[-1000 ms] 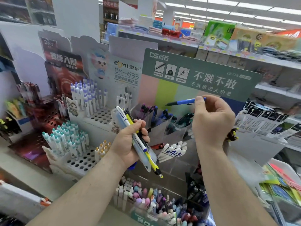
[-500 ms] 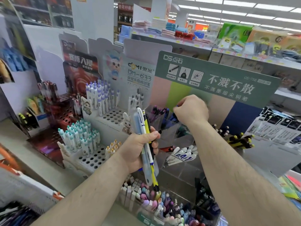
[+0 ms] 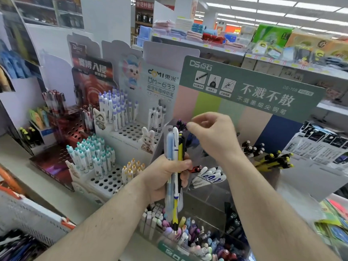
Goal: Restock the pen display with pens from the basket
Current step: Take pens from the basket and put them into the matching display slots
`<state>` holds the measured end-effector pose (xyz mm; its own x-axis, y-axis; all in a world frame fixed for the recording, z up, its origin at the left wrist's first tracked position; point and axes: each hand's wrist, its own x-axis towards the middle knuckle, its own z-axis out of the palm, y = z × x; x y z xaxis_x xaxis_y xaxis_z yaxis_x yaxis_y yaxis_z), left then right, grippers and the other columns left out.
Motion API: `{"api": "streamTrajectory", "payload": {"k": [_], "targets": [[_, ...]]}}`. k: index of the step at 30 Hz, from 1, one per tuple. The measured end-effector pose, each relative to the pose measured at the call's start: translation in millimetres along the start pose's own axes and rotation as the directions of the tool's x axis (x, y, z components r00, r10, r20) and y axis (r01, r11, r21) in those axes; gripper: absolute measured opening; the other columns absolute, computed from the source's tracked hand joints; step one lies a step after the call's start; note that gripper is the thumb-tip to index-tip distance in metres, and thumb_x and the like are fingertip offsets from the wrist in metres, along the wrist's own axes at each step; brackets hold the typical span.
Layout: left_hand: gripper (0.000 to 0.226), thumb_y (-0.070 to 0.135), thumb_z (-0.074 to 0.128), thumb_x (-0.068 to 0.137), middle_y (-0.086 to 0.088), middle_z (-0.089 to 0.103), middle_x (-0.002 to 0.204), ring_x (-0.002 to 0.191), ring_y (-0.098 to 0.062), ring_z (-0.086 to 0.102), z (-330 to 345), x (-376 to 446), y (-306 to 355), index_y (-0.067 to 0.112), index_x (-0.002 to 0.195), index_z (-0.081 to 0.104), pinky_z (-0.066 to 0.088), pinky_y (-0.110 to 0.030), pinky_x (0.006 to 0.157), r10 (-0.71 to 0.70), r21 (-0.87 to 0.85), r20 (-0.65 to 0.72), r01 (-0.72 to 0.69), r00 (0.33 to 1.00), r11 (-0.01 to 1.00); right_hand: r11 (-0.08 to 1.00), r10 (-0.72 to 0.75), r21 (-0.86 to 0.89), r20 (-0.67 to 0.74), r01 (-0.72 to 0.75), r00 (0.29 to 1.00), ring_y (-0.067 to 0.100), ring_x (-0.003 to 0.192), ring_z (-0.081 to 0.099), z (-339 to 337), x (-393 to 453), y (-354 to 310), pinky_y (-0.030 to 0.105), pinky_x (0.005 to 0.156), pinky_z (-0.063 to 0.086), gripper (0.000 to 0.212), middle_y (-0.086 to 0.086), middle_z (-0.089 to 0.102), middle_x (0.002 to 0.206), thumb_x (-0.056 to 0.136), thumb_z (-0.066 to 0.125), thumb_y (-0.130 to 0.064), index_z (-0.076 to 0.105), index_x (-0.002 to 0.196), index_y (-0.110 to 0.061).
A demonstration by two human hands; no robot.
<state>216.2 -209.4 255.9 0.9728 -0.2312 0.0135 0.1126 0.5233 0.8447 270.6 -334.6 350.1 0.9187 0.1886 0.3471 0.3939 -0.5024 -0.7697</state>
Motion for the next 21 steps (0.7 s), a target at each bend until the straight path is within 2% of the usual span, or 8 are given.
{"api": "streamTrajectory", "payload": {"k": [1, 3, 8, 13, 16, 18, 19, 21], "targets": [[0.018, 0.013, 0.077, 0.069, -0.008, 0.050, 0.068, 0.050, -0.016, 0.051, 0.7, -0.1, -0.9, 0.011, 0.080, 0.063, 0.047, -0.028, 0.051, -0.014, 0.010, 0.039, 0.014, 0.999, 1.000, 0.996, 0.006, 0.089, 0.094, -0.015, 0.996, 0.005, 0.060, 0.055, 2.6, -9.4, 3.4, 0.023, 0.061, 0.048, 0.011, -0.013, 0.061, 0.065, 0.085, 0.075, -0.026, 0.075, 0.095, -0.026], [0.013, 0.012, 0.074, 0.072, -0.008, 0.049, 0.070, 0.051, -0.014, 0.051, 3.8, 0.8, -2.9, 0.009, 0.079, 0.064, 0.047, -0.027, 0.051, -0.027, -0.002, 0.102, 0.027, 0.994, 1.000, 0.990, 0.013, 0.133, 0.204, -0.040, 0.979, 0.007, 0.054, 0.049, 5.2, -21.9, 12.2, 0.022, 0.053, 0.045, 0.016, -0.008, 0.053, 0.060, 0.089, 0.073, -0.024, 0.075, 0.105, -0.027], [0.007, 0.012, 0.061, 0.082, -0.002, 0.051, 0.067, 0.051, -0.011, 0.050, 15.8, 4.4, -8.6, 0.009, 0.077, 0.058, 0.046, -0.025, 0.049, -0.075, -0.017, 0.110, 0.077, 0.991, 0.997, 0.991, 0.017, 0.134, 0.094, -0.029, 0.995, 0.009, 0.050, 0.060, -0.8, -37.0, 29.0, 0.020, 0.048, 0.048, 0.010, -0.002, 0.066, 0.064, 0.090, 0.073, -0.019, 0.076, 0.098, -0.023], [0.011, 0.018, 0.062, 0.084, -0.003, 0.061, 0.072, 0.055, -0.015, 0.057, 27.3, 10.9, -20.2, 0.007, 0.083, 0.062, 0.049, -0.027, 0.050, -0.114, 0.012, 0.108, 0.113, 0.988, 0.993, 0.991, 0.047, 0.125, 0.069, -0.055, 0.997, 0.002, 0.053, 0.057, -16.5, -44.4, 40.2, 0.017, 0.051, 0.047, 0.009, -0.007, 0.062, 0.071, 0.093, 0.067, -0.014, 0.064, 0.088, -0.021], [0.015, 0.018, 0.066, 0.088, -0.008, 0.069, 0.078, 0.064, -0.020, 0.067, 36.8, 14.3, -25.8, 0.003, 0.089, 0.066, 0.050, -0.027, 0.050, -0.130, 0.016, 0.052, 0.130, 0.990, 0.991, 0.993, 0.062, 0.104, -0.064, -0.055, 0.996, 0.007, 0.065, 0.061, -30.8, -46.9, 48.5, 0.027, 0.065, 0.054, 0.015, -0.006, 0.065, 0.073, 0.090, 0.069, -0.011, 0.064, 0.084, -0.024], [0.025, 0.018, 0.056, 0.091, -0.009, 0.072, 0.081, 0.070, -0.022, 0.071, 42.2, 15.4, -28.0, 0.008, 0.075, 0.072, 0.049, -0.027, 0.050, -0.136, 0.006, -0.005, 0.136, 0.991, 0.991, 0.982, 0.105, 0.178, -0.204, -0.068, 0.973, 0.016, 0.069, 0.065, -41.8, -49.3, 53.3, 0.037, 0.068, 0.057, 0.016, -0.003, 0.067, 0.073, 0.088, 0.070, -0.009, 0.066, 0.082, -0.023], [0.030, 0.016, 0.052, 0.094, -0.010, 0.074, 0.083, 0.071, -0.023, 0.071, 44.0, 16.1, -29.1, 0.009, 0.072, 0.071, 0.049, -0.026, 0.050, -0.142, -0.003, -0.037, 0.142, 0.989, 0.990, 0.975, 0.129, 0.213, -0.291, -0.067, 0.948, 0.019, 0.070, 0.066, -48.4, -50.7, 55.6, 0.039, 0.068, 0.058, 0.014, -0.002, 0.067, 0.074, 0.088, 0.070, -0.009, 0.066, 0.082, -0.022], [0.020, 0.014, 0.053, 0.095, -0.009, 0.073, 0.083, 0.066, -0.021, 0.069, 45.9, 17.8, -31.7, 0.009, 0.079, 0.063, 0.047, -0.024, 0.048, -0.144, -0.023, -0.081, 0.143, 0.986, 0.989, 0.945, 0.210, 0.320, -0.444, -0.065, 0.871, 0.017, 0.067, 0.064, -61.6, -54.5, 58.7, 0.033, 0.064, 0.056, 0.010, 0.000, 0.067, 0.076, 0.089, 0.069, -0.009, 0.067, 0.086, -0.018]]}}
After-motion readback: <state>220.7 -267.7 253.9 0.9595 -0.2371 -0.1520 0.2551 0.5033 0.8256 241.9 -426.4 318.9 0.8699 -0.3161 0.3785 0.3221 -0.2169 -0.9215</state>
